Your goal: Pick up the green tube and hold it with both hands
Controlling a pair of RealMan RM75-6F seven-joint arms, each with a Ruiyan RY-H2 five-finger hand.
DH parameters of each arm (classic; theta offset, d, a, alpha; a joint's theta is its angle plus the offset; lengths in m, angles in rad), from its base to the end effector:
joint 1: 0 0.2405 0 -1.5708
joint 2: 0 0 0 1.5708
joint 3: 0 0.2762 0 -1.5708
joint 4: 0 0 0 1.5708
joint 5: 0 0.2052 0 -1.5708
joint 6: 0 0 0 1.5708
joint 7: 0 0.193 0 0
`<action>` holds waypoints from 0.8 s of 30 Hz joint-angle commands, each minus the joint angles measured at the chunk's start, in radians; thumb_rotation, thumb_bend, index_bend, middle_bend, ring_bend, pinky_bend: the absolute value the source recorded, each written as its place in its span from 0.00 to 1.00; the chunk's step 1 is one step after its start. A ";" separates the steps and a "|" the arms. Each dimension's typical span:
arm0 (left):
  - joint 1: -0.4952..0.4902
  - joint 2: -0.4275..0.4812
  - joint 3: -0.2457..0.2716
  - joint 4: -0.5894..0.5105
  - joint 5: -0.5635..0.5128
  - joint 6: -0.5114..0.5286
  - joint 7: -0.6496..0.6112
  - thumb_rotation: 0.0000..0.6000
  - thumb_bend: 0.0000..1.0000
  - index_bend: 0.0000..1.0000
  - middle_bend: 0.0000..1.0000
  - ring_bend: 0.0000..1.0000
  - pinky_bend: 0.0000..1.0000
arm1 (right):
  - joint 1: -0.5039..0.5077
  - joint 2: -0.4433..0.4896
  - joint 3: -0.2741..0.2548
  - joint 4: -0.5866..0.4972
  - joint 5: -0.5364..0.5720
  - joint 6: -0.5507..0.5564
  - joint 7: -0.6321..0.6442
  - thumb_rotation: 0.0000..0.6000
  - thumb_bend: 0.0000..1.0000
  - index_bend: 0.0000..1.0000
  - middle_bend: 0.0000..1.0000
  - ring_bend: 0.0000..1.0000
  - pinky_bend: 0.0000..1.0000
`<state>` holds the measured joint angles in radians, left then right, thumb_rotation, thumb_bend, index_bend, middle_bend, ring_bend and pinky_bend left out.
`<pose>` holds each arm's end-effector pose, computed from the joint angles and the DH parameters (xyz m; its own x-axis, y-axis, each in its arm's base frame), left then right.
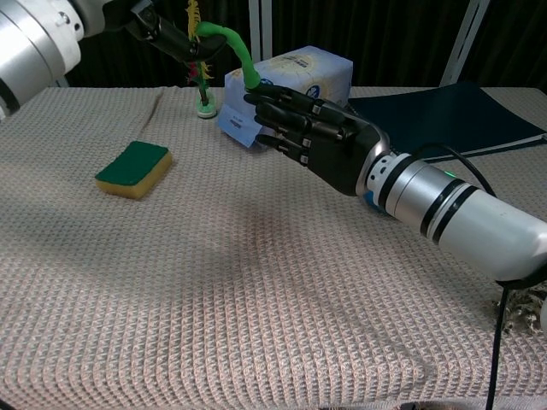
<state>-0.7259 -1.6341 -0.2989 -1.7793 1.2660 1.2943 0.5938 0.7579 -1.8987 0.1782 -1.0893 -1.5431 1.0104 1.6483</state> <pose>-0.0336 0.3600 0.0234 0.2441 -0.0714 0.9671 0.8430 -0.4774 -0.2480 -0.0916 -0.3742 -0.1204 -0.8130 -0.5780 0.0699 -0.2693 0.2669 -0.9253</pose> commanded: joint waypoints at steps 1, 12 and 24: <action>0.000 0.001 0.003 -0.002 0.002 0.001 -0.001 1.00 0.39 0.59 0.36 0.22 0.24 | 0.005 -0.005 -0.001 0.008 0.011 -0.009 0.009 1.00 0.24 0.36 0.09 0.00 0.00; -0.002 0.002 0.014 -0.011 0.011 0.008 0.003 1.00 0.39 0.59 0.36 0.22 0.24 | 0.021 -0.018 -0.001 0.027 0.015 -0.006 0.030 1.00 0.28 0.39 0.09 0.00 0.00; -0.007 -0.005 0.023 -0.011 0.010 0.007 0.012 1.00 0.39 0.59 0.36 0.22 0.24 | 0.021 -0.013 0.005 0.018 0.033 0.002 0.027 1.00 0.31 0.44 0.11 0.00 0.00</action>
<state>-0.7329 -1.6393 -0.2758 -1.7898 1.2763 1.3014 0.6058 0.7787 -1.9117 0.1835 -1.0713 -1.5099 1.0127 1.6749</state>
